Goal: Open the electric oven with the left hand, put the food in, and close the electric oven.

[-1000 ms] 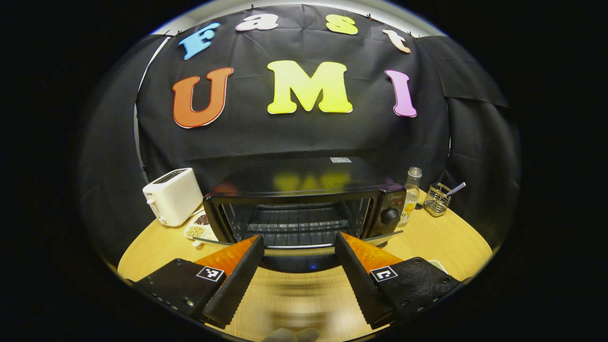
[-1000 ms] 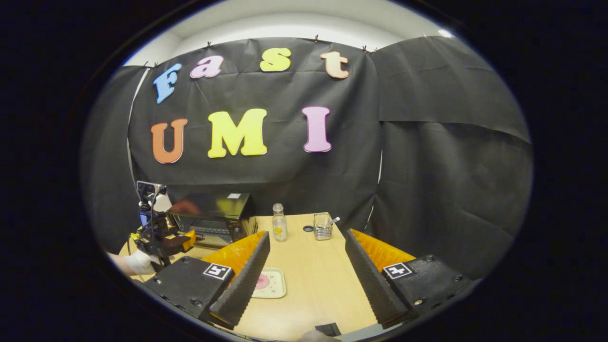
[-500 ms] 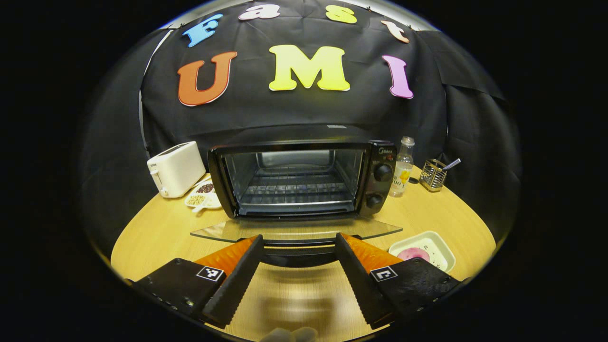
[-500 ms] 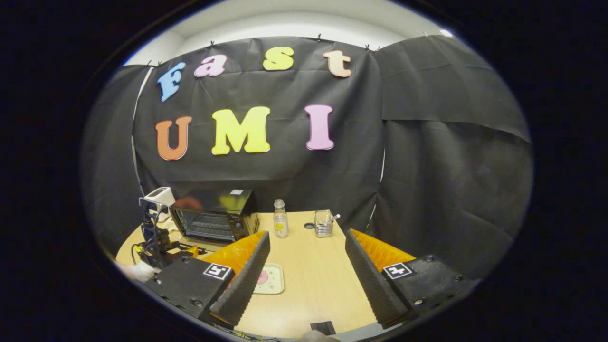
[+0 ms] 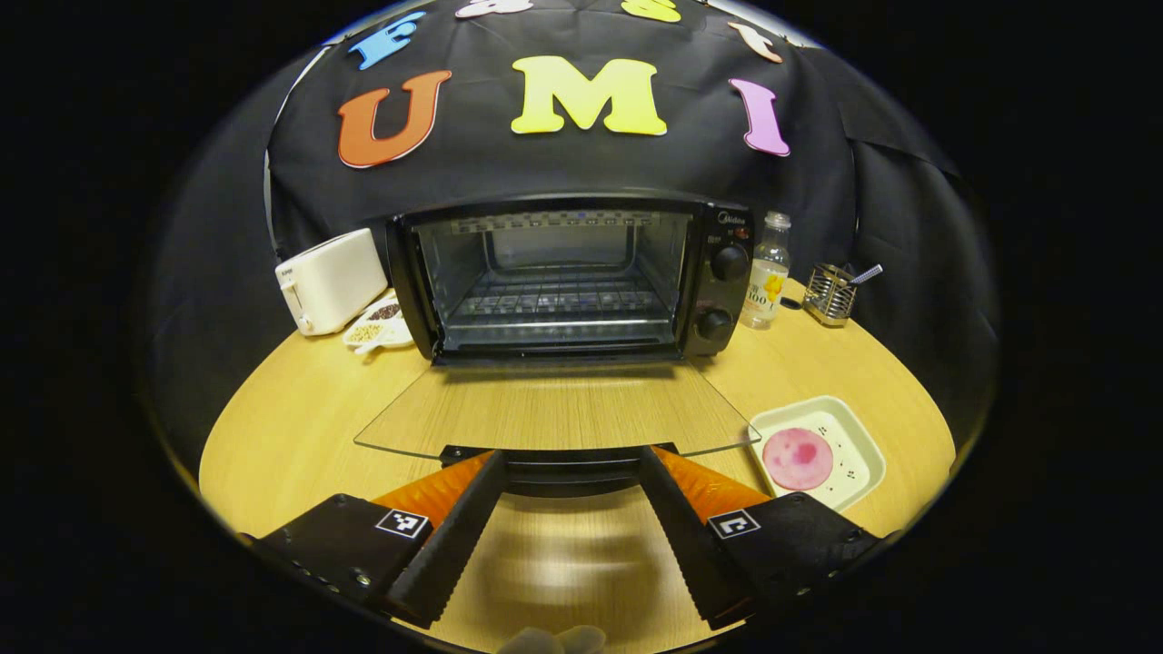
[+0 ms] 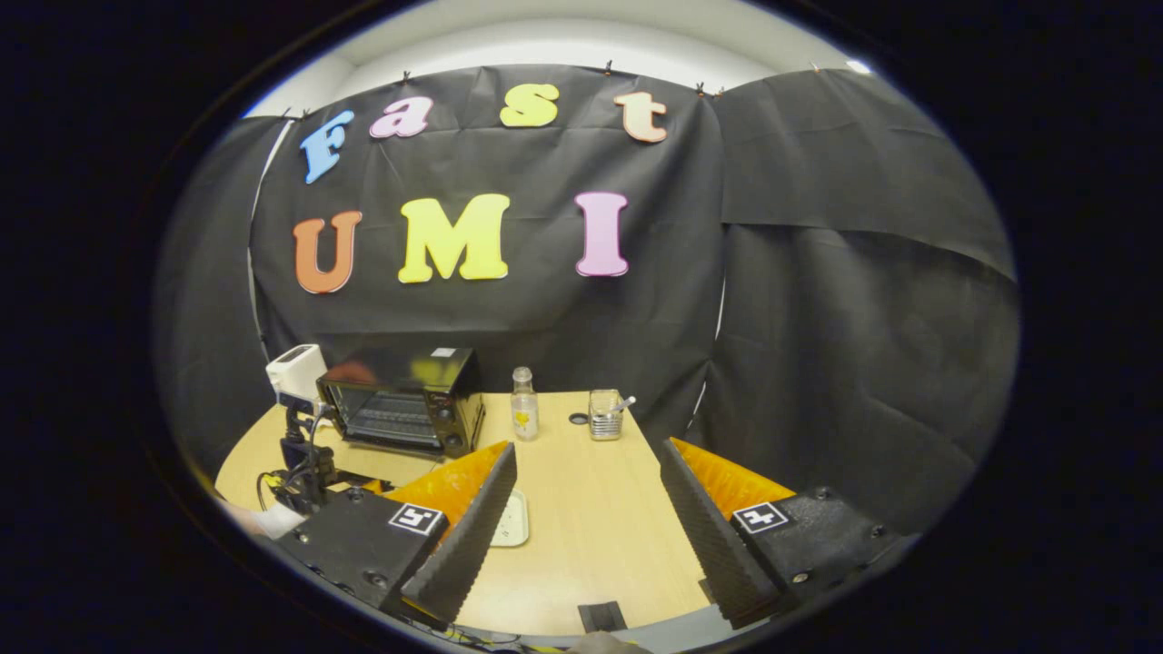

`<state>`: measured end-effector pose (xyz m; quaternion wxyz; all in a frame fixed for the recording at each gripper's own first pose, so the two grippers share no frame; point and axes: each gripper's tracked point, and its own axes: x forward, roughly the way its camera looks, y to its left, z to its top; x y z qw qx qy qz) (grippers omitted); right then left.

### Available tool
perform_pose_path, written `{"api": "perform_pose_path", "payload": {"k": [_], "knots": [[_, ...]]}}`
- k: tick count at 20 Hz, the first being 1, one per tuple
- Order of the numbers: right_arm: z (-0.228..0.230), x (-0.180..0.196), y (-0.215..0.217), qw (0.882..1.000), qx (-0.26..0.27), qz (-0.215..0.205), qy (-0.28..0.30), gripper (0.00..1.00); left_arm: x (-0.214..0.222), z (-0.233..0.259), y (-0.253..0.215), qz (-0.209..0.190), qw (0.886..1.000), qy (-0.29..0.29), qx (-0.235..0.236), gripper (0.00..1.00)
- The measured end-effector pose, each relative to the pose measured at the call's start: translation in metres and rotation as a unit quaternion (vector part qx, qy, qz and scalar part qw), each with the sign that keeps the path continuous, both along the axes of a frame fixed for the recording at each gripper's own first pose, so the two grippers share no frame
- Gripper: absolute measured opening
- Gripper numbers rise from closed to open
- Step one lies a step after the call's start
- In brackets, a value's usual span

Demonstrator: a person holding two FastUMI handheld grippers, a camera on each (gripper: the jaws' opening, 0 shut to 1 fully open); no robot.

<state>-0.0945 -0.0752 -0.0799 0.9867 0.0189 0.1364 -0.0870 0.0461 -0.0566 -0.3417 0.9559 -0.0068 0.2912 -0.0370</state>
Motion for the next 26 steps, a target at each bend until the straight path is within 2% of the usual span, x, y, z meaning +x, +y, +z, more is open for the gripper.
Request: {"api": "perform_pose_path", "payload": {"k": [2, 7, 15, 20, 26], "knots": [[-0.002, -0.003, -0.001, 1.0, -0.002, -0.004, 0.002, 1.0, -0.001, -0.016, -0.001, 0.001, 1.0, 0.023, -0.003, 0.96], [-0.008, -0.003, 0.002, 1.0, 0.005, -0.012, 0.01, 1.0, 0.0, -0.022, -0.001, 0.0, 1.0, 0.026, -0.003, 0.96], [-0.023, 0.012, 0.016, 1.0, 0.008, -0.008, 0.02, 1.0, 0.0, -0.006, 0.006, -0.003, 1.0, -0.006, -0.002, 0.96], [-0.057, 0.031, 0.023, 0.998, 0.03, 0.006, 0.05, 1.0, -0.013, 0.037, 0.025, -0.001, 0.999, -0.045, -0.02, 0.97], [-0.123, 0.075, 0.039, 0.991, 0.056, 0.052, 0.113, 1.0, -0.046, 0.115, 0.051, 0.006, 0.994, -0.107, -0.025, 0.96]]}}
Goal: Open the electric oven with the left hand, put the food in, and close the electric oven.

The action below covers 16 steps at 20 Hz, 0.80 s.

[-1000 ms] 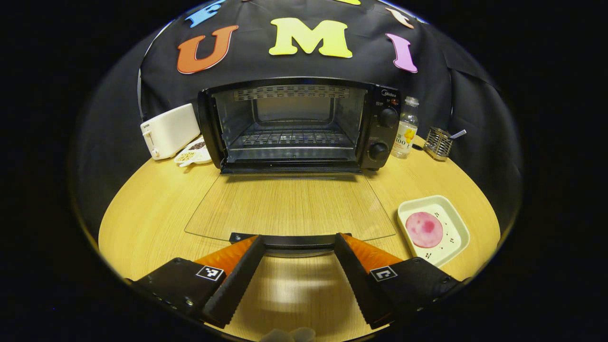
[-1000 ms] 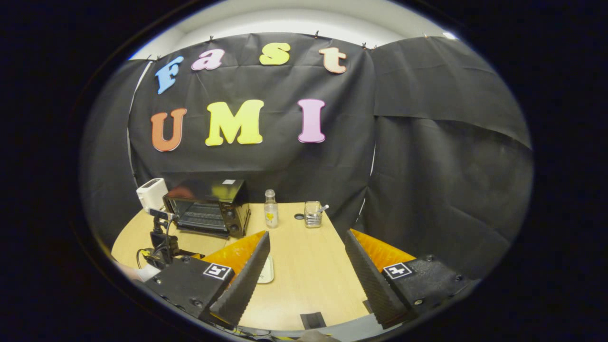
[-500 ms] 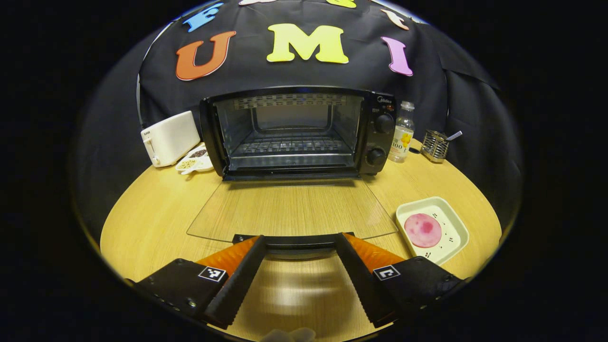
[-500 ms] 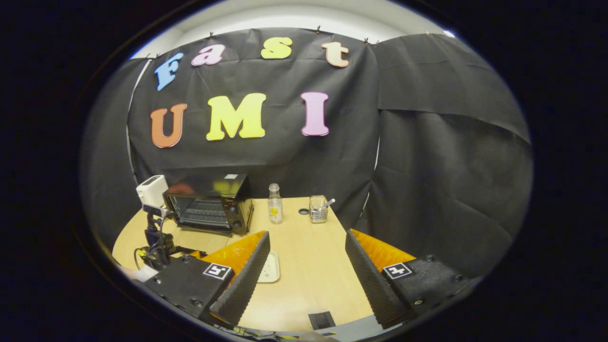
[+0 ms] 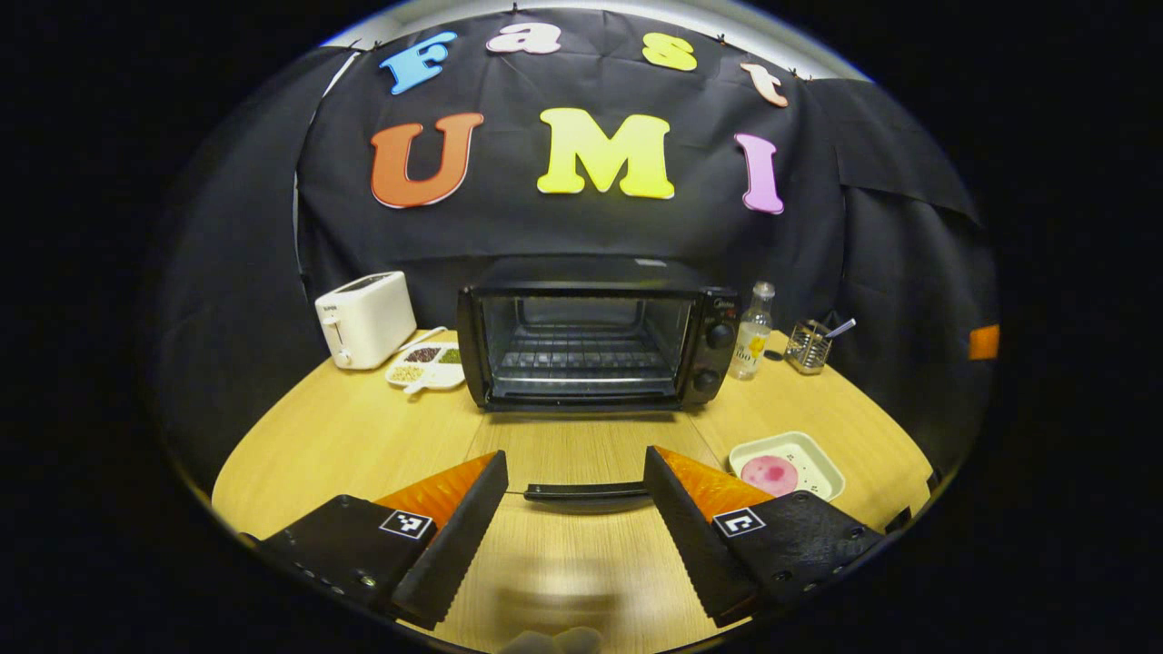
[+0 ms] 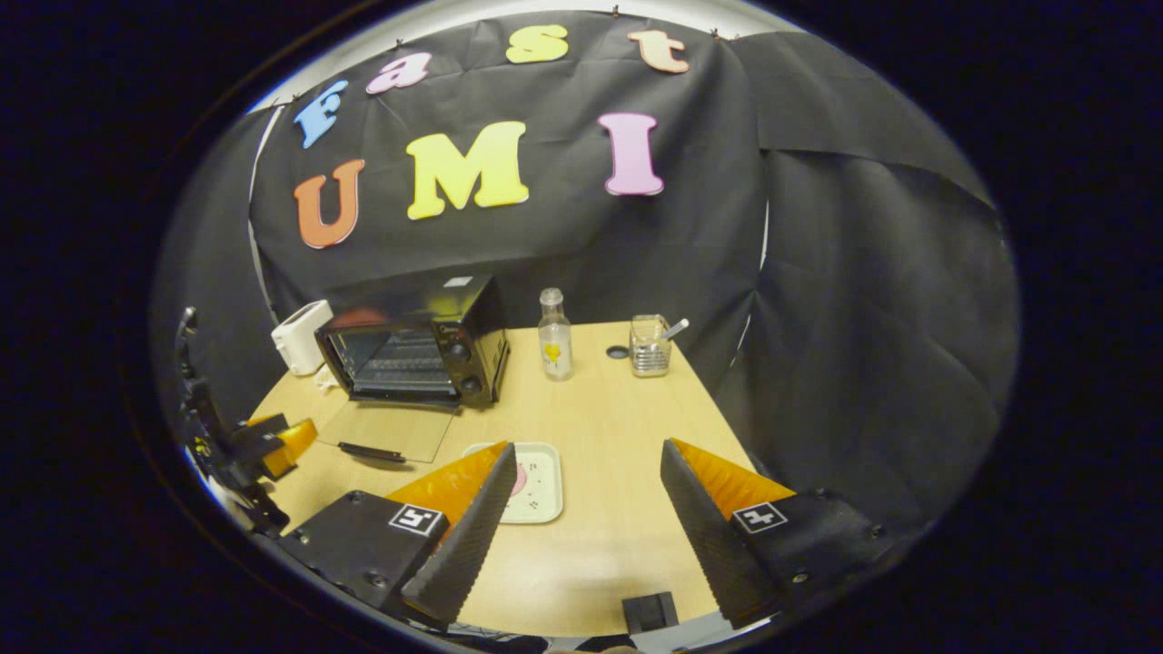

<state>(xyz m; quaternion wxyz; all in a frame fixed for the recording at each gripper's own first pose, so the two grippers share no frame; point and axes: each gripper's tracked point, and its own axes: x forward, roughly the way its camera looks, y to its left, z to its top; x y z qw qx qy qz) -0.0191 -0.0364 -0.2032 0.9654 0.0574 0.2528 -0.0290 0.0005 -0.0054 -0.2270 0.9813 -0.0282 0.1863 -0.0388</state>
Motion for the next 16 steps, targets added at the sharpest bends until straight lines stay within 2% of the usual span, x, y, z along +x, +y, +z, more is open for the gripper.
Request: {"api": "perform_pose_path", "payload": {"k": [2, 3, 4, 5, 6, 7, 8, 11, 12, 13, 14, 16], "knots": [[-0.029, 0.016, 0.004, 0.999, 0.016, 0.018, 0.03, 0.96, -0.011, 0.029, 0.007, 0.004, 1.0, -0.02, 0.001, 0.96], [-0.045, 0.024, 0.005, 0.998, 0.023, 0.027, 0.046, 1.0, -0.015, 0.043, 0.01, 0.009, 1.0, -0.029, 0.002, 0.96], [-0.061, 0.032, 0.007, 0.997, 0.034, 0.036, 0.067, 0.98, -0.019, 0.058, 0.012, 0.014, 0.999, -0.038, 0.003, 0.96], [-0.074, 0.039, 0.01, 0.994, 0.049, 0.047, 0.084, 0.96, -0.024, 0.07, 0.015, 0.023, 0.999, -0.043, 0.004, 0.96], [-0.091, 0.047, 0.014, 0.991, 0.063, 0.055, 0.105, 0.89, -0.029, 0.083, 0.018, 0.035, 0.998, -0.049, 0.005, 0.96], [-0.105, 0.056, 0.018, 0.987, 0.08, 0.061, 0.124, 0.8, -0.033, 0.094, 0.019, 0.045, 0.998, -0.053, 0.006, 0.96], [-0.12, 0.062, 0.019, 0.983, 0.097, 0.066, 0.144, 0.82, -0.037, 0.105, 0.021, 0.056, 0.997, -0.059, 0.006, 0.96], [-0.157, 0.087, 0.025, 0.969, 0.133, 0.082, 0.192, 0.74, -0.048, 0.134, 0.018, 0.078, 0.994, -0.073, 0.015, 0.96], [-0.169, 0.093, 0.025, 0.965, 0.137, 0.088, 0.207, 0.63, -0.052, 0.141, 0.015, 0.085, 0.993, -0.075, 0.02, 0.96], [-0.178, 0.099, 0.026, 0.96, 0.144, 0.095, 0.219, 0.61, -0.052, 0.147, 0.015, 0.094, 0.992, -0.076, 0.025, 0.96], [-0.184, 0.105, 0.029, 0.955, 0.156, 0.102, 0.232, 0.64, -0.054, 0.152, 0.013, 0.104, 0.991, -0.077, 0.027, 0.96], [-0.195, 0.111, 0.035, 0.943, 0.178, 0.113, 0.259, 0.57, -0.056, 0.157, 0.005, 0.123, 0.989, -0.074, 0.024, 0.96]]}}
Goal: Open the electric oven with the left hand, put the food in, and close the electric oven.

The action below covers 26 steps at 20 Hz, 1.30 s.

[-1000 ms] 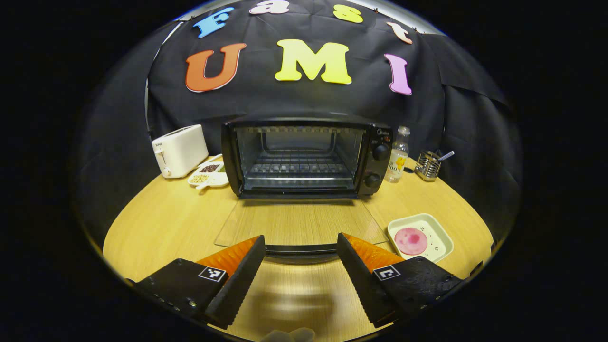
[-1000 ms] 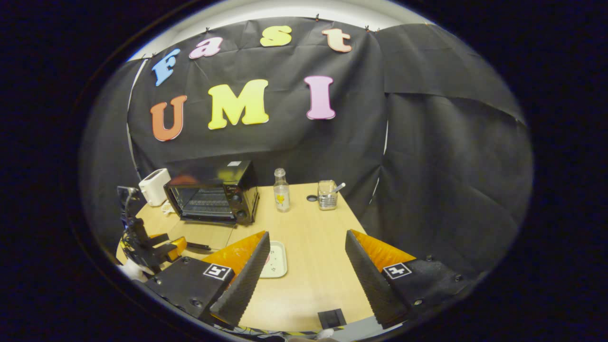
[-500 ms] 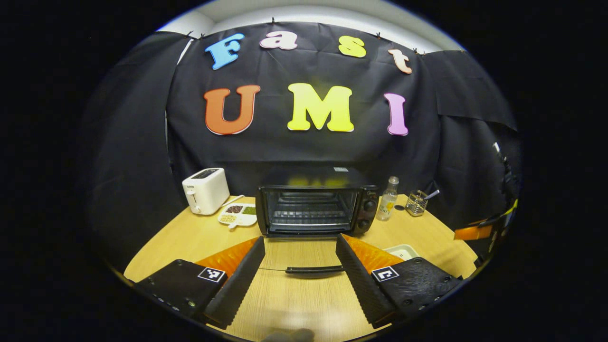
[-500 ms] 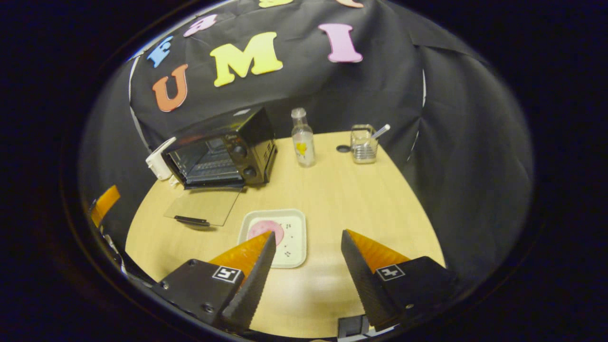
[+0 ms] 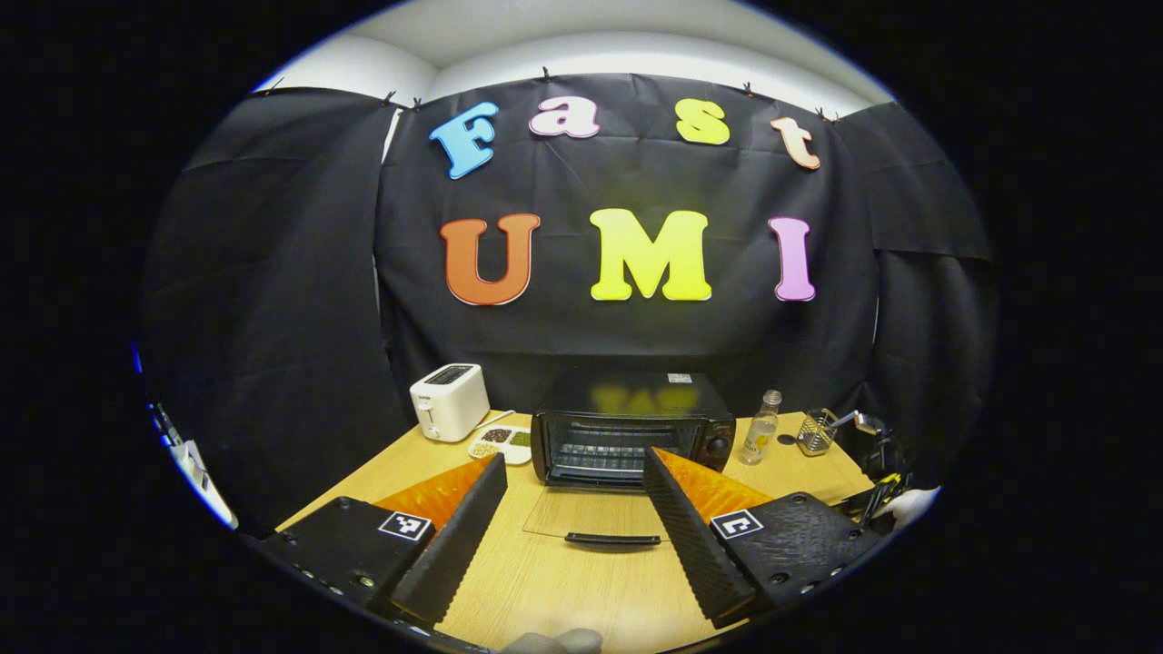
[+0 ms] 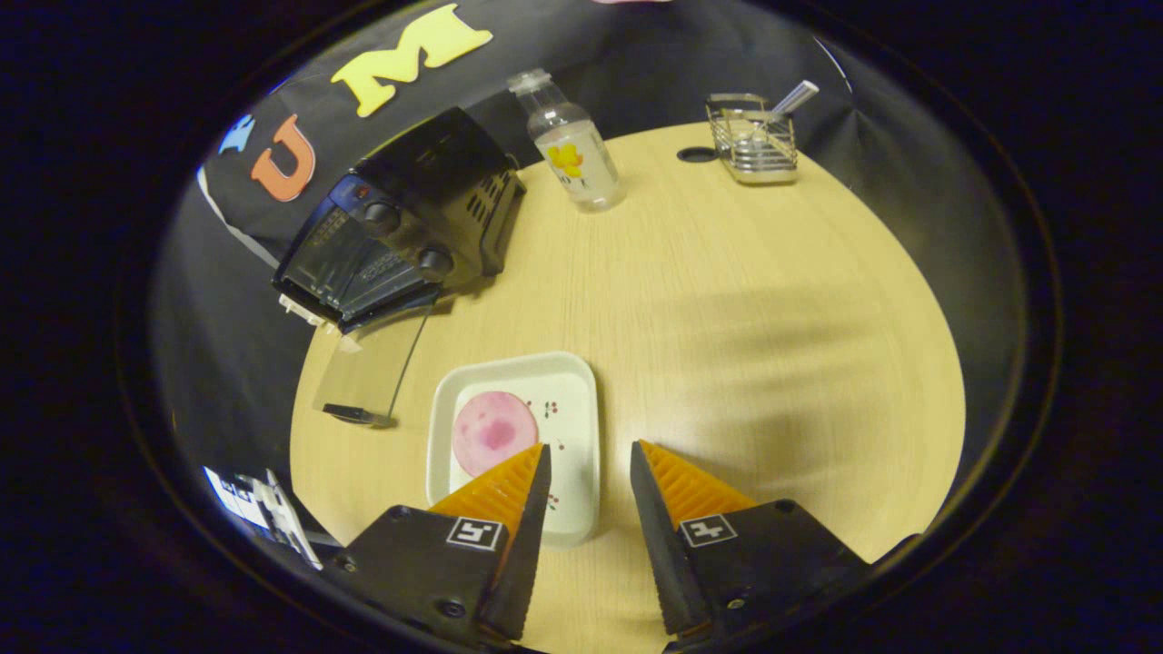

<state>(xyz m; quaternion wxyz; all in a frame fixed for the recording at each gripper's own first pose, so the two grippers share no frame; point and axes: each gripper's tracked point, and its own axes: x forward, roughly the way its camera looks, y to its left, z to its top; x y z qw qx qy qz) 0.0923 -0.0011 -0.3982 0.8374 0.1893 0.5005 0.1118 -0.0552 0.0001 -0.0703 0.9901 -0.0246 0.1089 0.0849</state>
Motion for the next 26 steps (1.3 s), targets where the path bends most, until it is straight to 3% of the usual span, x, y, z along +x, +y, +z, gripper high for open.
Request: {"api": "perform_pose_path", "payload": {"k": [3, 5, 6, 8, 10, 13, 17, 26], "knots": [[-0.011, 0.007, 0.008, 0.999, 0.016, 0.012, 0.034, 0.47, -0.005, 0.003, -0.007, 0.026, 1.0, 0.007, -0.008, 0.96], [-0.016, 0.009, 0.014, 0.998, 0.025, 0.006, 0.057, 0.29, -0.009, 0.003, -0.013, 0.04, 0.999, 0.012, -0.011, 0.96], [-0.017, 0.009, 0.011, 0.997, 0.023, 0.003, 0.077, 0.3, -0.012, 0.003, -0.015, 0.045, 0.999, 0.012, -0.013, 0.96], [-0.019, 0.011, 0.009, 0.994, 0.03, -0.013, 0.102, 0.16, -0.017, 0.004, -0.019, 0.06, 0.998, 0.01, -0.015, 0.96], [-0.019, 0.011, 0.009, 0.99, 0.056, -0.009, 0.129, 0.08, -0.024, 0.004, -0.022, 0.075, 0.997, 0.007, -0.019, 0.96], [-0.019, 0.011, 0.008, 0.982, 0.122, -0.003, 0.146, 0.07, -0.029, 0.004, -0.026, 0.086, 0.996, 0.006, -0.02, 0.96], [-0.014, 0.009, 0.009, 0.962, 0.222, -0.027, 0.155, 0.04, -0.029, 0.001, -0.03, 0.088, 0.996, 0.015, -0.02, 0.96], [0.015, 0.01, -0.004, 0.955, 0.249, -0.132, 0.089, 0.04, -0.01, 0.018, -0.028, 0.047, 0.999, 0.01, 0.004, 0.96]]}}
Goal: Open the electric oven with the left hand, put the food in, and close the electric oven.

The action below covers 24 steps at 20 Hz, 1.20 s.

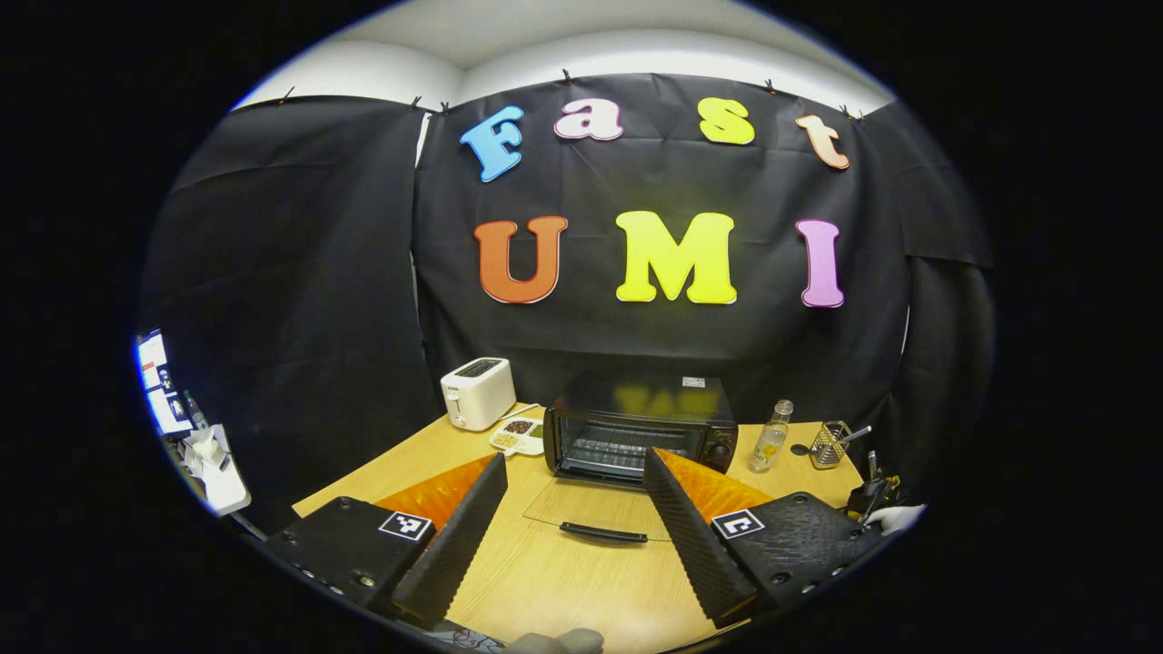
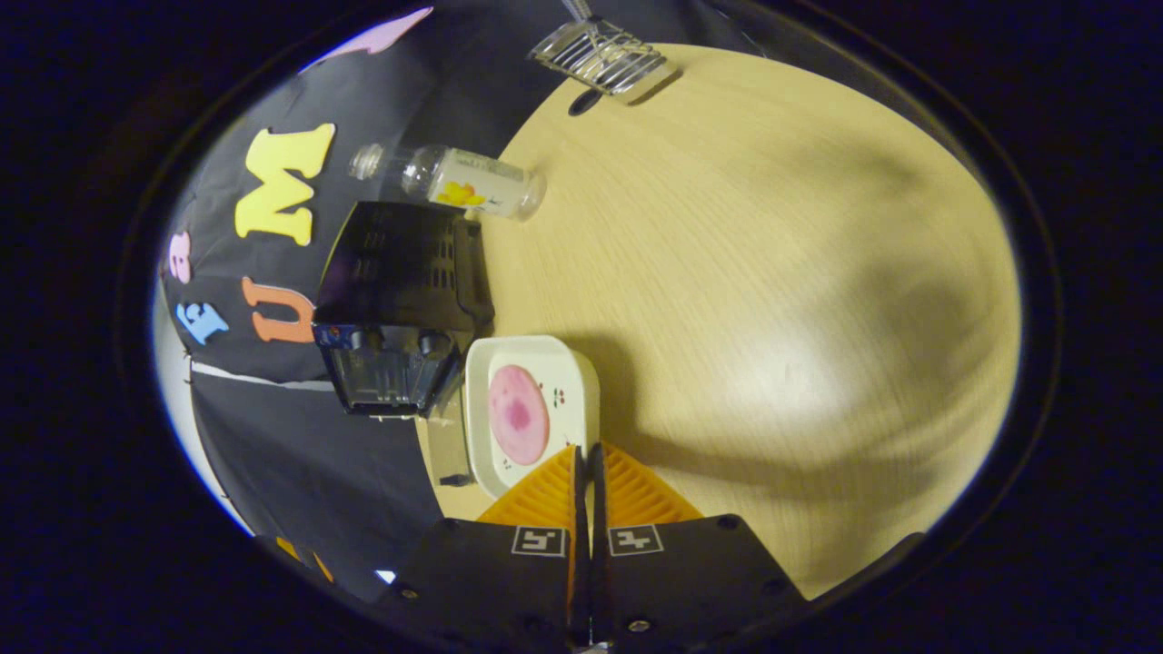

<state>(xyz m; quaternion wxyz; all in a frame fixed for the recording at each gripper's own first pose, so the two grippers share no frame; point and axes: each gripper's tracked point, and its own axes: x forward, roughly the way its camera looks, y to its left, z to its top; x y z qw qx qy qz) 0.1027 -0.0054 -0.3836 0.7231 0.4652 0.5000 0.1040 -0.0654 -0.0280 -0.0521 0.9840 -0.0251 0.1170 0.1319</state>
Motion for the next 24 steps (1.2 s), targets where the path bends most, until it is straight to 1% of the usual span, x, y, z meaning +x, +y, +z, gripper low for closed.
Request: {"api": "perform_pose_path", "payload": {"k": [3, 4, 5, 6, 7, 8, 12, 14, 17, 19, 21, 24], "knots": [[0.019, -0.01, 0.009, 0.999, 0.018, -0.046, 0.007, 0.04, 0.01, 0.003, 0.009, -0.027, 1.0, -0.006, 0.0, 0.96], [0.027, -0.013, 0.014, 0.998, 0.023, -0.062, 0.006, 0.0, 0.013, 0.003, 0.012, -0.038, 0.999, -0.008, 0.0, 0.97], [0.035, -0.016, 0.021, 0.997, 0.024, -0.077, 0.004, 0.04, 0.016, 0.002, 0.016, -0.049, 0.999, -0.008, 0.002, 0.97], [0.041, -0.019, 0.027, 0.995, 0.024, -0.093, 0.001, 0.04, 0.017, -0.001, 0.022, -0.059, 0.998, -0.006, 0.002, 0.97], [0.047, -0.021, 0.035, 0.994, 0.023, -0.107, -0.002, 0.0, 0.017, -0.003, 0.029, -0.07, 0.998, -0.004, 0.0, 0.96], [0.054, -0.028, 0.046, 0.993, 0.025, -0.118, -0.004, 0.04, 0.017, -0.004, 0.034, -0.081, 0.997, -0.004, -0.003, 0.96], [0.071, -0.034, 0.099, 0.984, 0.041, -0.174, -0.022, 0.04, 0.011, -0.009, 0.068, -0.109, 0.994, 0.001, -0.005, 0.96], [0.073, -0.041, 0.131, 0.98, 0.05, -0.192, -0.016, 0.04, 0.009, -0.012, 0.088, -0.111, 0.994, 0.006, -0.002, 0.96], [0.069, -0.048, 0.186, 0.982, 0.06, -0.181, -0.007, 0.04, 0.0, -0.014, 0.113, -0.105, 0.994, 0.009, -0.004, 0.96], [0.066, -0.048, 0.221, 0.985, 0.063, -0.162, -0.005, 0.04, -0.005, -0.014, 0.128, -0.095, 0.995, 0.009, -0.004, 0.96], [0.064, -0.046, 0.246, 0.987, 0.065, -0.147, -0.005, 0.04, -0.011, -0.013, 0.141, -0.081, 0.997, 0.009, -0.002, 0.96], [0.063, -0.027, 0.267, 0.989, 0.06, -0.132, -0.008, 0.04, -0.019, -0.014, 0.156, -0.061, 0.998, 0.011, -0.004, 0.96]]}}
